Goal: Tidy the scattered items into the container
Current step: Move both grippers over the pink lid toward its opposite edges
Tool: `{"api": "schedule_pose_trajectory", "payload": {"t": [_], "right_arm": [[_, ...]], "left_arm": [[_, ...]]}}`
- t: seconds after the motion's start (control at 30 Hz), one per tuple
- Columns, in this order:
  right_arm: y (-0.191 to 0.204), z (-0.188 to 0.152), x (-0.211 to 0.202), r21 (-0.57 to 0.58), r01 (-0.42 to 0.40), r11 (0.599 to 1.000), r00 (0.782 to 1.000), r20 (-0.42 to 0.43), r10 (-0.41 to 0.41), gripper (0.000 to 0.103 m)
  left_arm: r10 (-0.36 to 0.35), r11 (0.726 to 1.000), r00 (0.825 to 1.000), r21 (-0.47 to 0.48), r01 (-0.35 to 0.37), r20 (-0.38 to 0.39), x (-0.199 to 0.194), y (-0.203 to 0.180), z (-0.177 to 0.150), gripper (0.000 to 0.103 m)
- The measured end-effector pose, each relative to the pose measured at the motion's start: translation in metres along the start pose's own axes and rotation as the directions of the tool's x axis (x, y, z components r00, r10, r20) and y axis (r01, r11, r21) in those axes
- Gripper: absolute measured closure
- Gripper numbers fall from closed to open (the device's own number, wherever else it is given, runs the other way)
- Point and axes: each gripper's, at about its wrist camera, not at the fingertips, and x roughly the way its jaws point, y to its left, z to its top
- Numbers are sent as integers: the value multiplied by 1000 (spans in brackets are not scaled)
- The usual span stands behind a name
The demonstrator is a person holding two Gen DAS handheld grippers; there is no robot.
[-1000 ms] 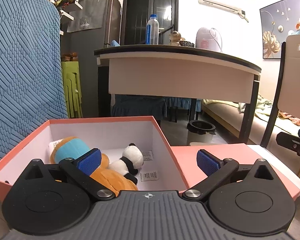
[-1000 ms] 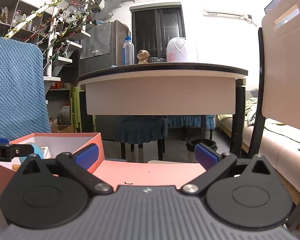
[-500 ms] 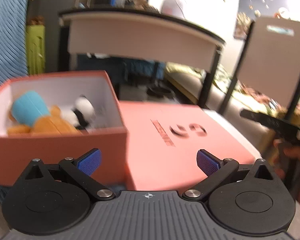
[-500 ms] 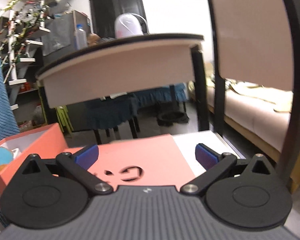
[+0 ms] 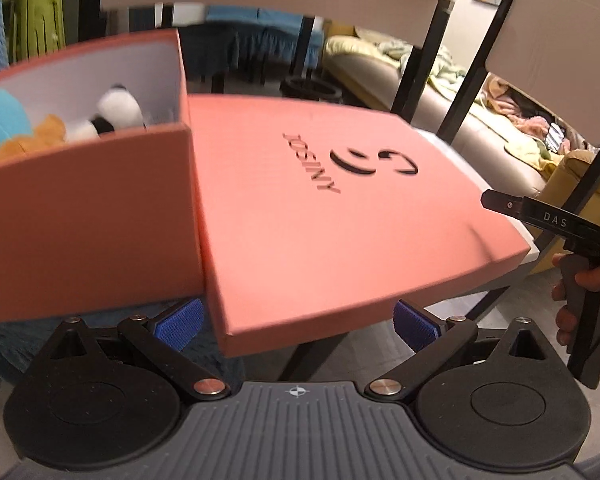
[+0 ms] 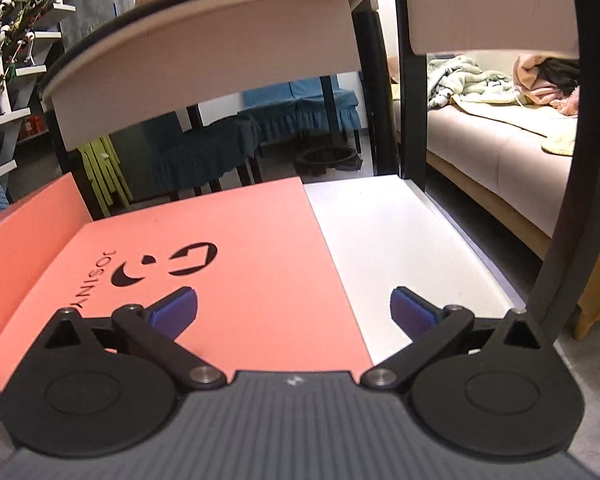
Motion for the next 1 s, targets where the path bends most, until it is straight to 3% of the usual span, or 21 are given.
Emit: {"api": "schedule_pose_trajectory", "payload": {"t": [0.23, 0.3, 0.4, 0.5, 0.57, 0.8, 1.0], "right_arm": [[3, -4, 4, -12, -76, 997, 997, -36, 75, 0], [3, -4, -3, -7, -103, 995, 994, -25, 102, 0], [11, -4, -14, -20, -257, 966, 966, -39, 256, 0], [35, -5, -30, -146, -214, 966, 977, -22, 213, 0], [40, -4, -38, -173, -177, 969, 983, 12, 182, 0], [-1, 2, -28, -96, -17, 995, 998, 54, 22, 0], [-22, 0, -3, 43, -86, 995, 996, -14, 86, 0]], "left_arm": [[17, 1000, 1000, 3, -18, 2, 3, -3, 2, 1], [-11, 1000, 1000, 17, 11, 1, 0, -4, 2, 1], [-115, 992, 993, 62, 113, 28, -11, -11, -3, 1], [-104, 985, 991, 149, 90, 89, -24, -27, -12, 1], [-96, 985, 991, 153, 81, 93, -25, -31, -16, 1], [6, 997, 990, 80, -17, 141, -18, -22, -11, 1], [-52, 999, 991, 19, 50, 120, -6, -17, 8, 0]]}}
